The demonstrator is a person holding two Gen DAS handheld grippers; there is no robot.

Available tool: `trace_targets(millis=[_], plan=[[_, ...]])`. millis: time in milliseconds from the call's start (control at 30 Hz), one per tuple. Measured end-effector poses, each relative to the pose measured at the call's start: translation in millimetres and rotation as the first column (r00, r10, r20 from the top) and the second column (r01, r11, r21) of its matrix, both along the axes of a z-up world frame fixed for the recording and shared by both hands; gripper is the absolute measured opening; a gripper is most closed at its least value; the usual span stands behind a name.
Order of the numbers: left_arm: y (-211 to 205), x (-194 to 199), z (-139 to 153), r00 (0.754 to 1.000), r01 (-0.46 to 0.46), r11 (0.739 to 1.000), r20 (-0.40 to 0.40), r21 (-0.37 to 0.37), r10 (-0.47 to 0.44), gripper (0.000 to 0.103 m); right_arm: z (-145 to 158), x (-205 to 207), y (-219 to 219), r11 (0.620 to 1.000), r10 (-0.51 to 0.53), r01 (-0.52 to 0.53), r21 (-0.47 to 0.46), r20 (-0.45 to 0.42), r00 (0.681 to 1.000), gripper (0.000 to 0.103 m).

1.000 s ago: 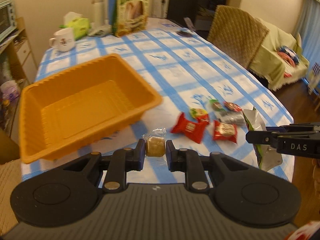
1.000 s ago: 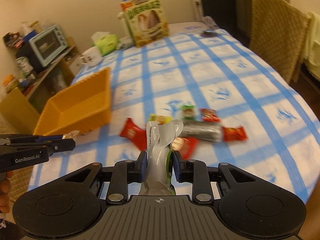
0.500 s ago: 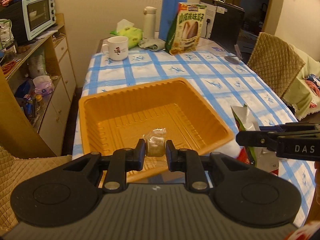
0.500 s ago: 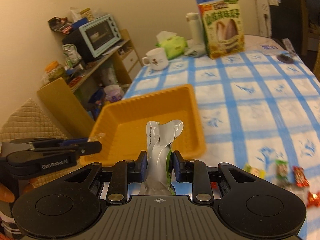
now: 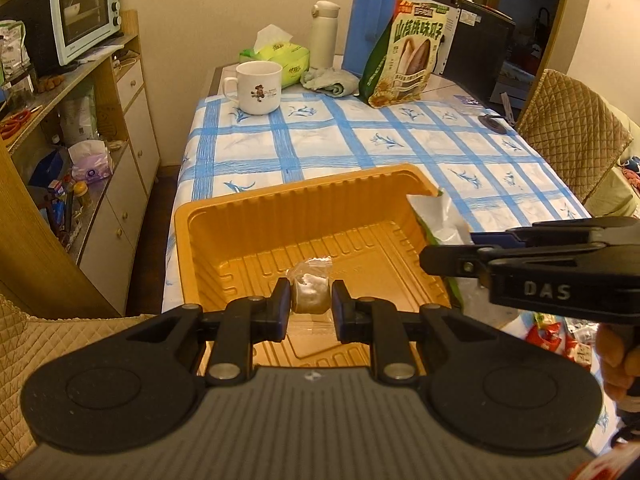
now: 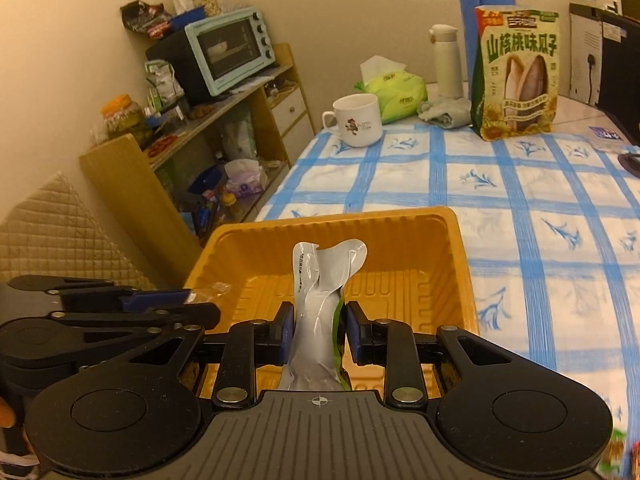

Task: Organize snacks
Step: 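Open both grippers to drop the pouch and pastry into the basket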

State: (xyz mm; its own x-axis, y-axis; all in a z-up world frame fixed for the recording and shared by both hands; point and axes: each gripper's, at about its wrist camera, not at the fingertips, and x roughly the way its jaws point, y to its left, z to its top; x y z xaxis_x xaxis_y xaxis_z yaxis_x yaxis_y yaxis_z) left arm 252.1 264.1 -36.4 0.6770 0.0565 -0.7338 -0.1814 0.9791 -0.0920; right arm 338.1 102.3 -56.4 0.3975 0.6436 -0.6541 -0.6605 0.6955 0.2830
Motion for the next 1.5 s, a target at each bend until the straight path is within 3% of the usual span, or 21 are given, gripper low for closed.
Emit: trace_targets(millis=[433, 500, 567, 633, 1067, 1167, 1367, 1500], plan=[[12, 18, -19, 0.999, -0.003, 0.999, -0.048, -0.033, 0.001, 0.019, -33, 30, 22, 0.997, 0.012, -0.016, -0.075, -0.05, 0.999, 0.028], [13, 19, -22, 0.998, -0.004, 0.999, -0.055, -0.037, 0.002, 0.019, -36, 32, 22, 0.996, 0.0, -0.006, -0.087, -0.059, 0.998, 0.032], [13, 20, -23, 0.998, -0.004, 0.999, -0.059, -0.04, 0.002, 0.019, -36, 32, 18, 0.997, -0.02, 0.015, -0.077, -0.055, 0.998, 0.048], [13, 21, -25, 0.998, -0.005, 0.999, -0.061, -0.042, 0.002, 0.019, -35, 31, 12, 0.998, -0.036, 0.033, -0.062, -0.055, 0.998, 0.052], [12, 35, -21, 0.999, 0.024, 0.998, -0.026, -0.059, -0.025, 0.02, -24, 23, -9, 0.994, -0.102, 0.098, -0.055, -0.063, 0.993, 0.053], [11, 34, -17, 1.0, 0.025, 0.998, -0.012, -0.061, -0.026, 0.038, -19, 17, -13, 0.993, -0.112, 0.11, -0.047, -0.053, 0.992, 0.056], [8, 16, -10, 1.0, 0.024, 0.998, -0.014, -0.055, -0.025, 0.055, -6, -3, -25, 0.992, -0.125, 0.125, -0.023, -0.018, 0.992, 0.074], [3, -6, -3, 1.0, 0.016, 0.999, -0.007, -0.046, -0.017, 0.068, 2, -19, -35, 0.992, -0.123, 0.123, -0.007, -0.009, 0.992, 0.08]])
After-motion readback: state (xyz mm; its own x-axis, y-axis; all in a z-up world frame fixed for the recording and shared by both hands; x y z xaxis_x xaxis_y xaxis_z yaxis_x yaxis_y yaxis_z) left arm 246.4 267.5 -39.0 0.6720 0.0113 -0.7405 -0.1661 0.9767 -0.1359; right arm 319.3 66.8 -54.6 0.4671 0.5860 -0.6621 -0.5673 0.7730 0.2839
